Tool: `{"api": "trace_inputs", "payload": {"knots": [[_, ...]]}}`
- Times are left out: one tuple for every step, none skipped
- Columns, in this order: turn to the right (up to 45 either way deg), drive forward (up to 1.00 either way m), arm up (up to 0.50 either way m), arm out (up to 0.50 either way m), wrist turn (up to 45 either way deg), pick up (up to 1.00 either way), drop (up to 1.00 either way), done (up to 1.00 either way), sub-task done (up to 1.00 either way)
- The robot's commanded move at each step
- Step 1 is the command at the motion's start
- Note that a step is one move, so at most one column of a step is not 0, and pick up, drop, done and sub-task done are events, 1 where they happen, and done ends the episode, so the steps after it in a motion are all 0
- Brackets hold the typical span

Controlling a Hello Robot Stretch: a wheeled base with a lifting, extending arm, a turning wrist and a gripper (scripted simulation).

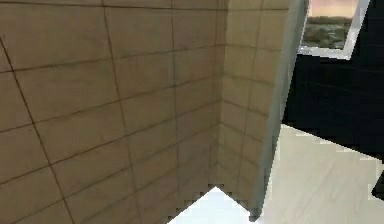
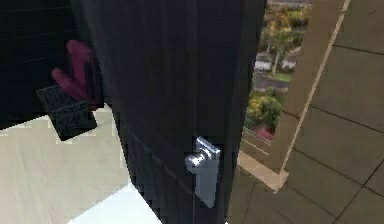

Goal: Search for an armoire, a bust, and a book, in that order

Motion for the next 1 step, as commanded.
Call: {"api": "trace_inputs", "payload": {"knots": [[0.0,0.1,0.0,0.0,0.0,0.0,0.0,0.0,0.0]]}}
